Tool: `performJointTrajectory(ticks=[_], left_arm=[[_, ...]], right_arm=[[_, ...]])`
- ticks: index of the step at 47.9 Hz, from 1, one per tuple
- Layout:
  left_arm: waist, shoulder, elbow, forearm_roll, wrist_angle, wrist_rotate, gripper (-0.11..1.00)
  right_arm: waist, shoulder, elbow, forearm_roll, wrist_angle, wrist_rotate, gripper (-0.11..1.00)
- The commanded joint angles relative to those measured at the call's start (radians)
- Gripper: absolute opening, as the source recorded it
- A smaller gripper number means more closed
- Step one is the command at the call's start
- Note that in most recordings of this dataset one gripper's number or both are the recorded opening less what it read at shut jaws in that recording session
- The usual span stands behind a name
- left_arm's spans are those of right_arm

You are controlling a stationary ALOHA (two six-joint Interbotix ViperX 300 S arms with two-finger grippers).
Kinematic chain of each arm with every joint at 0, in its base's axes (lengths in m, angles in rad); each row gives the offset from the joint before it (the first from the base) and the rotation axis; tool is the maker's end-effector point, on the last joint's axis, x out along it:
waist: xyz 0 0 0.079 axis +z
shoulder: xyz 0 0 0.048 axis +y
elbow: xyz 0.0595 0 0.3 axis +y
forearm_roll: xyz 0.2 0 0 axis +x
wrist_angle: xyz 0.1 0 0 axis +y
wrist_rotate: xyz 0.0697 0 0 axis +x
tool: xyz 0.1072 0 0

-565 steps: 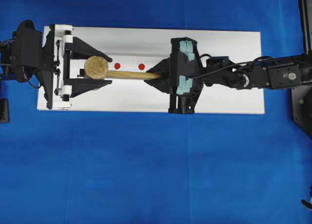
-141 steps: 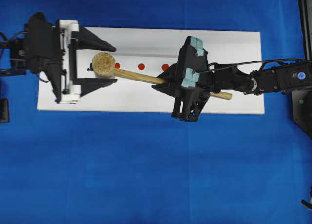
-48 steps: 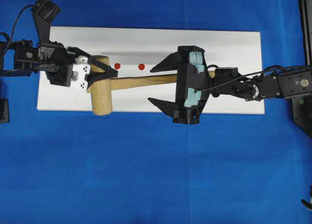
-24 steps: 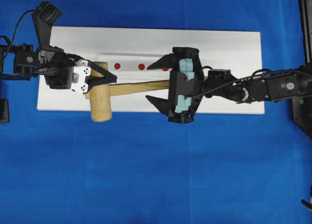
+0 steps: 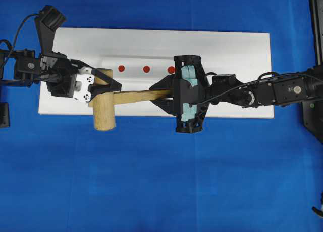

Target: Hit the mark with a hammer.

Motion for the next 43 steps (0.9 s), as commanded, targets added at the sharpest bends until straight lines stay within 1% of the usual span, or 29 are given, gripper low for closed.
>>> performJointTrajectory(ticks=[1,17,26,31,35,37,42,43], left_arm=[[-0.012,-0.011,-0.035,0.003,-0.015,0.003,0.45],[0.002,-0.008,-0.038,0.008,-0.012,0.009,0.45],[-0.014,0.011,-0.058,0.011,-0.006,0.017,0.46],[-0.023,0.021,-0.071,0.011,-0.002,0.035,0.46],[-0.026,0.026,-0.078,0.011,0.000,0.067,0.46],[-0.026,0.026,-0.080,0.009,0.000,0.083,0.54],[-0.026,0.018,-0.075,0.011,-0.002,0.129,0.83],[-0.025,0.015,-0.074,0.009,0.000,0.138,0.86]], right_arm=[[-0.008,-0.012,-0.023,0.000,-0.002,0.003,0.10],[-0.005,-0.012,-0.023,0.002,-0.002,0.006,0.10],[-0.002,-0.012,-0.023,0.002,-0.003,0.006,0.10],[-0.002,-0.012,-0.025,0.002,-0.005,0.006,0.10],[-0.002,-0.012,-0.023,0.002,-0.003,0.008,0.10],[-0.002,-0.012,-0.025,0.002,-0.003,0.009,0.10],[-0.002,-0.014,-0.023,0.005,-0.002,0.014,0.10],[0.000,-0.014,-0.023,0.006,-0.002,0.014,0.10]])
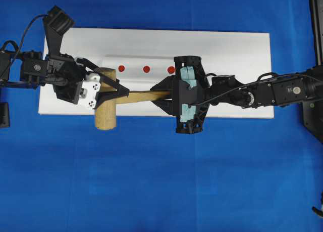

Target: Hit the mark with a hammer.

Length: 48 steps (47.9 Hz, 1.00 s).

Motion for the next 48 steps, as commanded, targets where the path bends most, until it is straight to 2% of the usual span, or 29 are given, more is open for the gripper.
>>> performJointTrajectory(ticks=[1,15,22,29,48], left_arm=[[-0.003,-0.018,-0.021,0.005,-0.009,0.035,0.89],[0.015,-0.067,0.023,0.005,-0.009,0.210,0.85],[0.015,-0.132,0.072,0.005,-0.009,0.305,0.85],[0.015,-0.201,0.123,0.003,-0.006,0.364,0.85],[0.015,-0.356,0.215,0.005,0.098,0.575,0.85]], right_arm=[[-0.003,-0.015,-0.021,0.003,-0.005,0.008,0.10],[0.012,-0.051,0.003,0.037,-0.005,0.008,0.10],[0.014,-0.098,0.051,0.072,-0.005,0.008,0.10],[0.025,-0.152,0.098,0.094,-0.005,0.008,0.10],[0.032,-0.232,0.179,0.173,-0.005,0.021,0.10]])
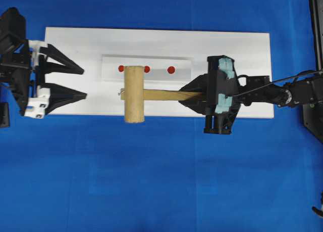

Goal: Hit the mark with a hammer.
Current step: 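Carry the mallet with the right gripper to the table below the board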

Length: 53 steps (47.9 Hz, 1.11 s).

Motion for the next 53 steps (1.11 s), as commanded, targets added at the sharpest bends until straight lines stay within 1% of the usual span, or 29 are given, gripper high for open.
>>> performJointTrajectory(ticks=[1,11,18,25,29,32,40,46,53], left_arm=[[-0.002,-0.023,0.000,0.003,0.005,0.049,0.85],[0.000,-0.032,0.006,0.003,0.006,0.164,0.85],[-0.002,-0.032,0.006,0.003,0.006,0.227,0.84],[0.000,-0.032,0.008,0.003,0.003,0.282,0.84],[0.005,-0.034,0.008,0.003,0.000,0.308,0.84],[0.008,-0.032,0.008,0.003,0.000,0.328,0.84],[0.014,-0.034,0.008,0.003,-0.005,0.350,0.84],[0.014,-0.035,0.008,0.003,-0.006,0.350,0.84],[0.014,-0.035,0.008,0.002,-0.006,0.350,0.84]], right_arm=[[0.000,-0.029,-0.011,0.017,-0.005,0.002,0.10],[0.000,-0.025,-0.020,0.041,-0.005,0.003,0.10],[0.025,-0.023,-0.029,0.092,0.008,0.023,0.10],[0.095,-0.003,-0.048,0.143,-0.009,0.069,0.10],[0.147,0.014,-0.064,0.160,-0.029,0.103,0.10],[0.195,0.029,-0.081,0.163,-0.057,0.127,0.10],[0.273,0.071,-0.123,0.164,-0.095,0.167,0.10],[0.293,0.098,-0.149,0.164,-0.097,0.170,0.10],[0.293,0.127,-0.176,0.166,-0.100,0.170,0.10]])
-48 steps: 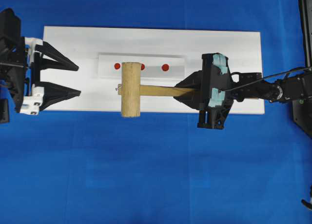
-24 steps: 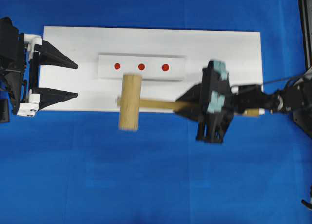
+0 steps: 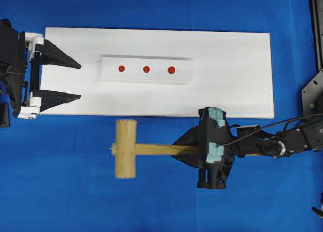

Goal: Hit the mark with a hammer.
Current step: 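Carry the mallet with the right gripper to the table below the board, then lower the mallet flat onto the blue table with the right gripper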

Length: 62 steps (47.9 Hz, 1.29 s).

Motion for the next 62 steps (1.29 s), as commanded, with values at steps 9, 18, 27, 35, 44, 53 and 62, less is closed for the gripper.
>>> performJointTrajectory(ticks=[9,18,27,35,44,53,62], left_arm=[[0.003,-0.003,-0.009,0.002,-0.011,0.000,0.83],[0.003,-0.005,-0.008,0.002,-0.017,0.000,0.83],[0.003,-0.005,-0.008,0.003,-0.017,0.000,0.83],[0.003,-0.005,-0.008,0.002,-0.017,0.000,0.83],[0.003,-0.005,-0.008,0.002,-0.017,0.000,0.83],[0.003,-0.005,-0.008,0.002,-0.018,0.000,0.83],[0.008,-0.005,-0.008,0.002,-0.028,0.000,0.83]], right_arm=[[-0.003,0.064,-0.112,-0.002,-0.021,0.000,0.10],[-0.006,0.129,-0.187,-0.003,-0.026,-0.003,0.10],[-0.008,0.169,-0.206,-0.003,-0.025,-0.003,0.10],[-0.006,0.229,-0.221,-0.002,-0.014,-0.002,0.10],[-0.008,0.307,-0.245,-0.002,0.006,0.002,0.10],[-0.014,0.356,-0.244,0.000,0.025,0.006,0.10],[-0.020,0.377,-0.230,0.002,0.026,0.021,0.10]])
